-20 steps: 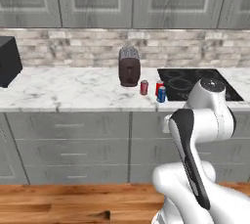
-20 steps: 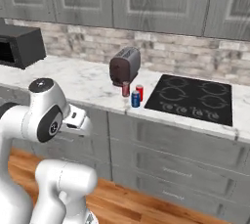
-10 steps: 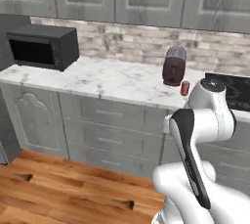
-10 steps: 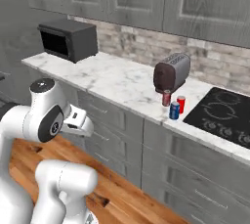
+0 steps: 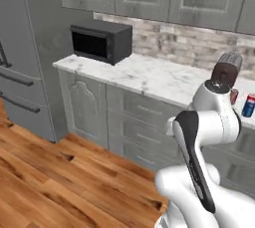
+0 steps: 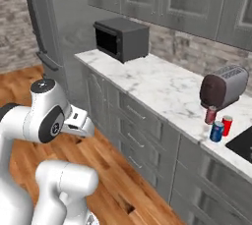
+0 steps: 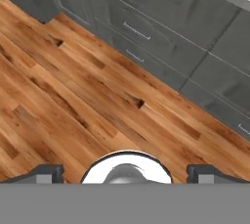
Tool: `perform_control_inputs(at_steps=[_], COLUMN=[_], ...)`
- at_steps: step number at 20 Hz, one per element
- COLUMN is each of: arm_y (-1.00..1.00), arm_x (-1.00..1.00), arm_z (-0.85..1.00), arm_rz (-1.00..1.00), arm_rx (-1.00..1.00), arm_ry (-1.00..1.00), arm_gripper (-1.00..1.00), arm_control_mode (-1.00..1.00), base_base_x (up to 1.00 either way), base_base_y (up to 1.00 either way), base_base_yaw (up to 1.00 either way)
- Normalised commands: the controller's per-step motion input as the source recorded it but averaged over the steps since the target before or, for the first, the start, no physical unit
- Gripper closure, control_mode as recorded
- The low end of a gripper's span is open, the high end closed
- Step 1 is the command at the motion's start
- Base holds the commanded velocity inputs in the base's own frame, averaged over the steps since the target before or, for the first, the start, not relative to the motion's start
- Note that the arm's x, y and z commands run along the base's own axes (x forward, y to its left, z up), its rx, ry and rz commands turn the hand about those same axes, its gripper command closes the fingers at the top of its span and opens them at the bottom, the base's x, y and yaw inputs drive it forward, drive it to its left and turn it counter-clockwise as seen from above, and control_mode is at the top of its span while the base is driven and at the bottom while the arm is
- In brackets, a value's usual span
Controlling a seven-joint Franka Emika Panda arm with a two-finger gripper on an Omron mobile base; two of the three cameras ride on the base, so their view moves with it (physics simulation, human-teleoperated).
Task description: Four empty soda cans are scattered around the kitchen. Gather all the cans and cluster them next to the stove for recycling.
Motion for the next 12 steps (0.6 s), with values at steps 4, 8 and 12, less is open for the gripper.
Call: perform_control_inputs(at_steps=[4,8,12], arm_y=[0.00,0.00,0.00], arm_x=[0.00,0.00,0.00], arm_z=[0.00,0.00,0.00], arm_rz=[0.00,0.00,0.00], arm_rx=[0.00,0.00,0.00], arm_ry=[0.00,0.00,0.00], arm_gripper=[-1.00,-1.00,-1.00], arm_control_mode=[1.00,1.00,1.00], base_base_x=[0.67,0.35,-0.01], base_base_y=[0.86,0.19,-0.15], base_base_yaw=[0.08,0.32,0.49])
